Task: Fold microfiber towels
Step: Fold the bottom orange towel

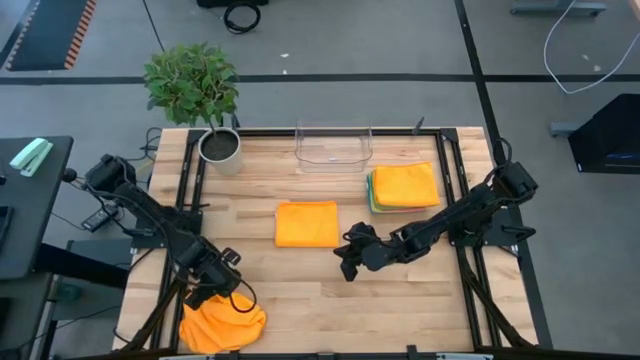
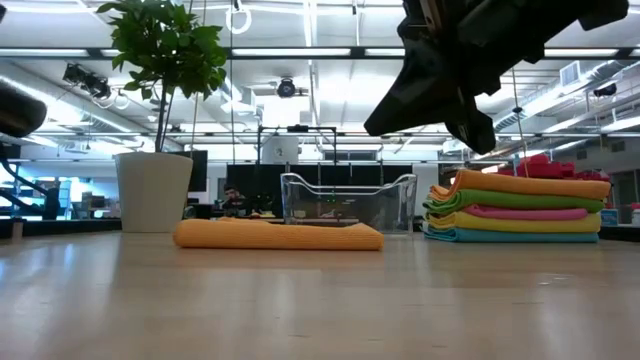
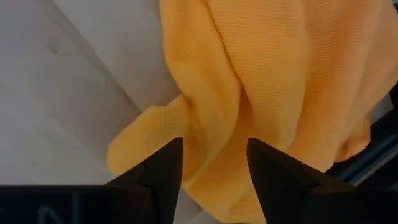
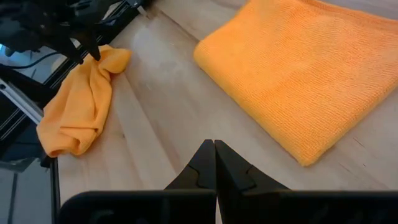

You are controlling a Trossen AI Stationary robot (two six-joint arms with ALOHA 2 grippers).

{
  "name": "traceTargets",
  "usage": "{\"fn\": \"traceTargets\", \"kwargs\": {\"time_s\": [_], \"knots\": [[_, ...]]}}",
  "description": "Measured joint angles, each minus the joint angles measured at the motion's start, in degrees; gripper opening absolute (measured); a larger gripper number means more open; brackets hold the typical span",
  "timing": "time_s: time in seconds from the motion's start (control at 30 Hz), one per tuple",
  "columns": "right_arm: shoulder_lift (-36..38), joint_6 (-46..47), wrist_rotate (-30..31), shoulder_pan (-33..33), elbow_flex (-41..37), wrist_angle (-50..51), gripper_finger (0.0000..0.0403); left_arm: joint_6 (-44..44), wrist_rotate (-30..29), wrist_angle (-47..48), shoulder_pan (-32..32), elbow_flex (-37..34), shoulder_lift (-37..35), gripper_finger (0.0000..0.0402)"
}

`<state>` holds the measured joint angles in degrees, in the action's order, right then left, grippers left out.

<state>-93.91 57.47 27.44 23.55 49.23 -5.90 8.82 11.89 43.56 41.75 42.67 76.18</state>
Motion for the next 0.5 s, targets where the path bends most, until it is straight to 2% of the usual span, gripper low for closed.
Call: {"fn": "traceTargets", "kwargs": {"time_s": [0.27,0.33,0.43,0.5], "knots": [[0.0,0.7,0.0,1.0,0.0,0.0,0.0,3.6,0.0,-2.4,2.2,-2.2,0.0,0.0131],[0.0,0.7,0.0,1.4,0.0,0.0,0.0,4.9,-0.1,-2.6,2.1,-2.8,0.0,0.0098],[0.0,0.7,0.0,2.2,0.0,0.0,0.0,7.2,-1.1,-4.9,1.9,-3.5,0.1,0.0027],[0.0,0.8,0.0,2.7,0.0,0.0,0.0,10.3,-3.4,-8.0,1.0,-3.8,0.1,0.0013]]}}
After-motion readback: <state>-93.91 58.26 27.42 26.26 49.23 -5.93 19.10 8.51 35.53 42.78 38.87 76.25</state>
